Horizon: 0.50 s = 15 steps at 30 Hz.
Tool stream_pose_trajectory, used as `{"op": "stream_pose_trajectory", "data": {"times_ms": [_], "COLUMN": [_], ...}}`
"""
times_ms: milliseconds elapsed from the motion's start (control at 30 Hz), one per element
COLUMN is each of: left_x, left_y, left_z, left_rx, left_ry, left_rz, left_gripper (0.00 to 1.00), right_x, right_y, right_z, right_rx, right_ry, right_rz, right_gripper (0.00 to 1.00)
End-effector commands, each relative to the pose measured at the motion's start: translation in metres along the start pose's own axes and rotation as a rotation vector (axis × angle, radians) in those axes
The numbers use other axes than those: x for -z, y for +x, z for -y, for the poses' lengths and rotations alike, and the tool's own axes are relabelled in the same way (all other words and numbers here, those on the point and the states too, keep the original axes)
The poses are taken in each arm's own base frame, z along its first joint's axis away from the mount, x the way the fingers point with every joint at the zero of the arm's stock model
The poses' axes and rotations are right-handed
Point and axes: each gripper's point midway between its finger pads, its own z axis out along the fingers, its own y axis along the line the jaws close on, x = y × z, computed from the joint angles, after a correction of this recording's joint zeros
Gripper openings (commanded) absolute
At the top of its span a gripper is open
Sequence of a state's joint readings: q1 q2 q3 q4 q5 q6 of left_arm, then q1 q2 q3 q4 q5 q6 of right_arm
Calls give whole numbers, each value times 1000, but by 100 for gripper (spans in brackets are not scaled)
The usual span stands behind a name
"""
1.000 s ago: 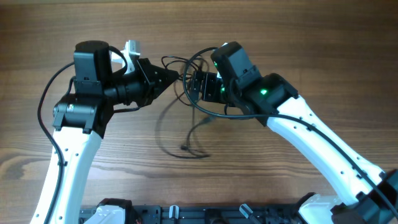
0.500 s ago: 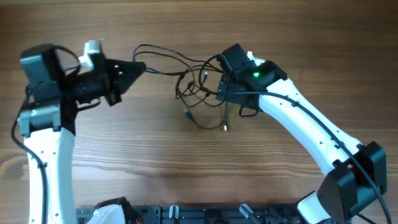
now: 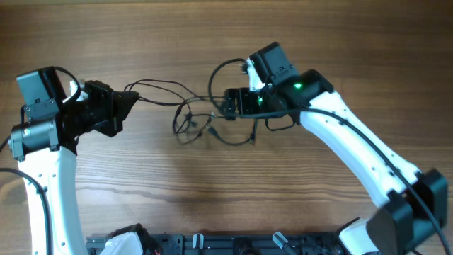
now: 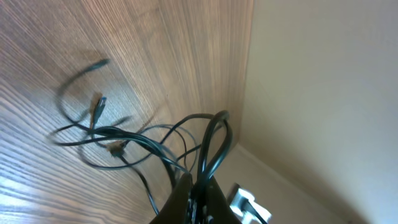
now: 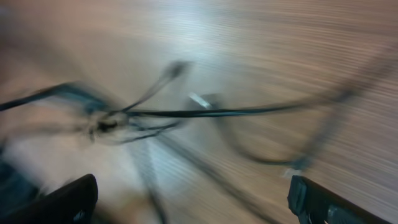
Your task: Untangle cables
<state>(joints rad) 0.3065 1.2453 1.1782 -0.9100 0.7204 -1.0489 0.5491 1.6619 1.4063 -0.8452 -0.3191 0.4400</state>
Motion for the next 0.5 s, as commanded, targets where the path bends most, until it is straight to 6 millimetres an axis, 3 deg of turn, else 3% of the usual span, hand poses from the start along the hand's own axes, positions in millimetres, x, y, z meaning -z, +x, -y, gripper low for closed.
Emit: {"op": "stream_pose_trajectory", "data": {"times_ms": [0,67,133,200,267,300,367,400,467], "left_x": [-6,-10,-14,-17,-19,-19,-16,-15,-16], "left_y": [18,32,49,48,29,22,10,9,10], "left_z": [6,8,23,32,22,11,-13,-17,-19], "left_rx": [-68,-24,-20,-67,-50,-28,15,23,23], "left_ry": [-1,-1,44,76,19,-30,-132,-150,-158], "left_rz": [-40,-87,-151,-138,-26,23,106,114,109], "left_gripper": [4,4,4,4,4,4,4,4,4], "right_x": [66,65,57,44,58,69,63,55,44], "right_y": [15,14,17,6,5,9,9,7,4], "right_z": [-95,-92,-74,-13,62,84,73,53,-14], "right_rx": [286,283,245,45,-222,-305,-303,-222,71], "right_ry": [-490,-470,-375,-23,383,509,443,333,-26], "right_rz": [20,24,7,60,160,200,179,139,67], "right_gripper": [100,100,100,100,100,100,100,100,100]}}
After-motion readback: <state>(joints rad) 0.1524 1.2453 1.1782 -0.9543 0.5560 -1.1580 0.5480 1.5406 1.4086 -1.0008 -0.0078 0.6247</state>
